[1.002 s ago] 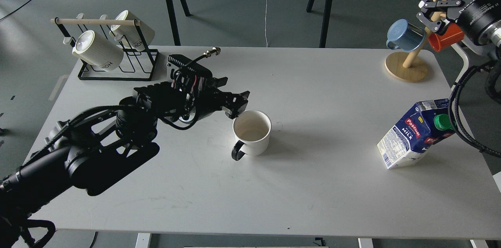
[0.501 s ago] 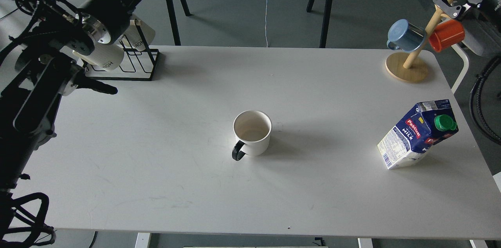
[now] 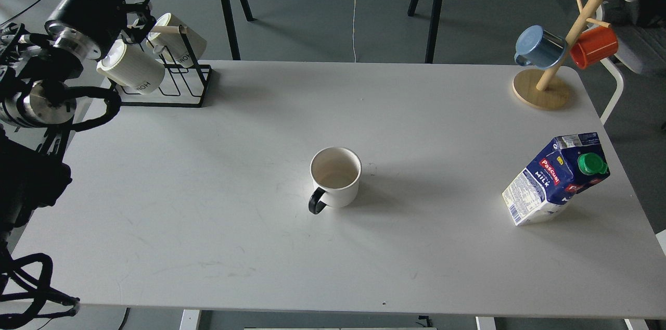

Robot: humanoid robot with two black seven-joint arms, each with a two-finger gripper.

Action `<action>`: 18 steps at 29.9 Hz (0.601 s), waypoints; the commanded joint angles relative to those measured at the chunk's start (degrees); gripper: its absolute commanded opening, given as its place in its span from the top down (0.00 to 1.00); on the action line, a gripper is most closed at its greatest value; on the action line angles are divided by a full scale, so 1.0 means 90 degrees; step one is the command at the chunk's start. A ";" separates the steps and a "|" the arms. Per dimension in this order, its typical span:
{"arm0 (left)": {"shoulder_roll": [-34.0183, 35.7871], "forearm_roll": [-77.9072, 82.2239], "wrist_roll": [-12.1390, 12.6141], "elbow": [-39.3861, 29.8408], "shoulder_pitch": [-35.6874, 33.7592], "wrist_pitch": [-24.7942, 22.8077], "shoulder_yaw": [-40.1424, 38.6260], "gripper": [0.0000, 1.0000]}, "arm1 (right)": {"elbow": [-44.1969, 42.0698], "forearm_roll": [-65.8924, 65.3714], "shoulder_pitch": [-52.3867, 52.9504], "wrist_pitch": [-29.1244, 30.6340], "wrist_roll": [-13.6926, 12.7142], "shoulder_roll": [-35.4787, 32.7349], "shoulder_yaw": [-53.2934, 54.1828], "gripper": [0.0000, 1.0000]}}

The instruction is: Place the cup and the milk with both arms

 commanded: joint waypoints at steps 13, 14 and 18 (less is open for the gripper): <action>-0.0003 -0.0005 -0.0053 -0.0017 0.0027 -0.0042 0.0042 0.01 | -0.0014 0.0812 0.0006 0.0367 0.0899 -0.1102 -0.4235 0.02; -0.0003 -0.0005 -0.0053 -0.0017 0.0027 -0.0042 0.0042 0.01 | -0.0004 0.0783 0.0006 0.0367 0.0977 -0.1102 -0.4383 0.02; -0.0042 -0.0005 -0.0053 -0.0017 0.0037 -0.0032 0.0062 0.01 | -0.0004 0.0422 -0.0004 0.0367 0.1309 -0.1102 -0.4852 0.02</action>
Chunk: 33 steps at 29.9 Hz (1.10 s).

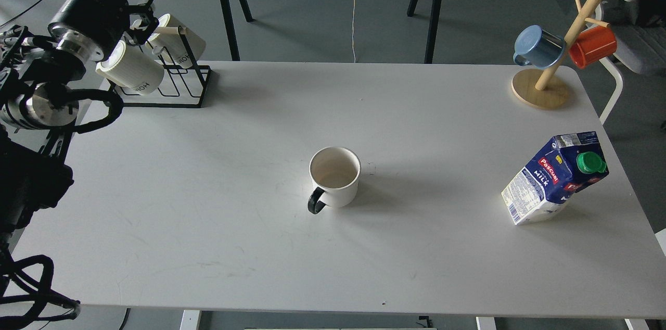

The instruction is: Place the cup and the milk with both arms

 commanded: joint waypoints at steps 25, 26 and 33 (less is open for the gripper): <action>0.0009 0.0001 -0.0076 -0.0048 0.0007 0.0048 0.0018 0.01 | -0.1226 -0.2286 -0.0293 -0.0001 0.0941 0.3093 -0.1111 0.02; 0.0009 0.0001 -0.0076 -0.0048 0.0017 0.0048 0.0018 0.01 | -0.1256 -0.2403 -0.0303 -0.0001 0.0941 0.3200 -0.1111 0.02; 0.0048 0.0011 -0.0076 -0.0048 0.0017 0.0048 0.0008 0.01 | -0.1227 -0.2658 -0.0489 -0.0001 0.0941 0.3553 -0.1063 0.02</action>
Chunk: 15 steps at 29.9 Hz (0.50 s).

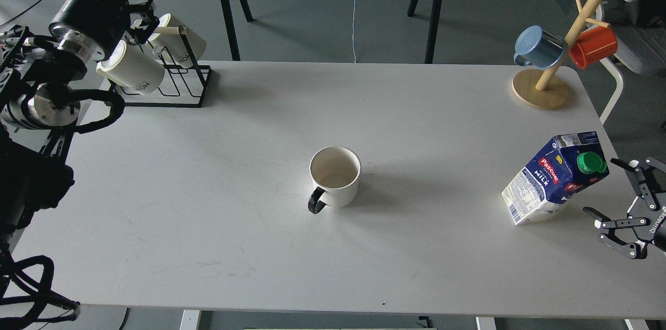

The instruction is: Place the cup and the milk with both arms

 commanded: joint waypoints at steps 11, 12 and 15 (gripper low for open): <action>0.0071 0.0002 0.0009 -0.0005 0.0002 -0.0010 -0.0010 0.01 | -0.0029 -0.0033 -0.0072 0.0000 -0.0001 -0.1224 0.0677 0.02; 0.0061 0.0011 0.0009 -0.0005 0.0002 -0.0010 -0.0010 0.01 | -0.0058 -0.0033 -0.0052 0.0000 -0.0001 -0.1370 0.0832 0.02; 0.0051 0.0011 0.0009 -0.0005 -0.0007 -0.0001 -0.0001 0.01 | -0.0321 -0.0004 0.0016 0.0000 -0.0001 -0.1635 0.1321 0.02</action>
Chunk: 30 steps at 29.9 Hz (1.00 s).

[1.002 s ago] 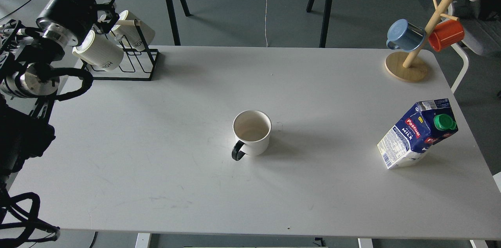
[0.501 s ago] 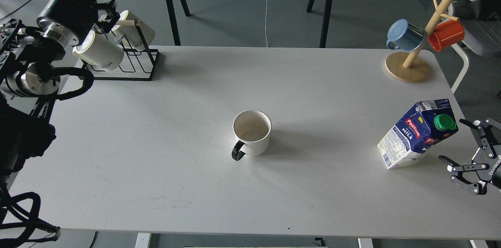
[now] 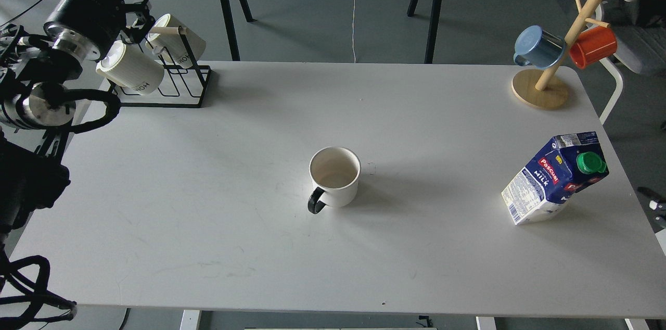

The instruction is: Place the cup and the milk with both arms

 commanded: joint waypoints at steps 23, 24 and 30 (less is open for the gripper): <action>-0.0009 0.0031 0.0001 -0.0021 -0.0049 0.0040 0.0018 0.01 | 0.0341 0.1631 0.2428 -0.1193 -0.0422 0.1713 0.2320 0.05; -0.0009 0.0031 0.0001 -0.0021 -0.0049 0.0031 0.0018 0.01 | 0.0341 0.1661 0.2477 -0.1641 -0.0695 0.1840 0.2330 0.05; -0.0019 0.0031 -0.0009 -0.0021 -0.0039 0.0040 0.0018 0.01 | 0.0312 0.1554 0.2487 -0.3316 -0.0776 0.2281 0.2604 0.01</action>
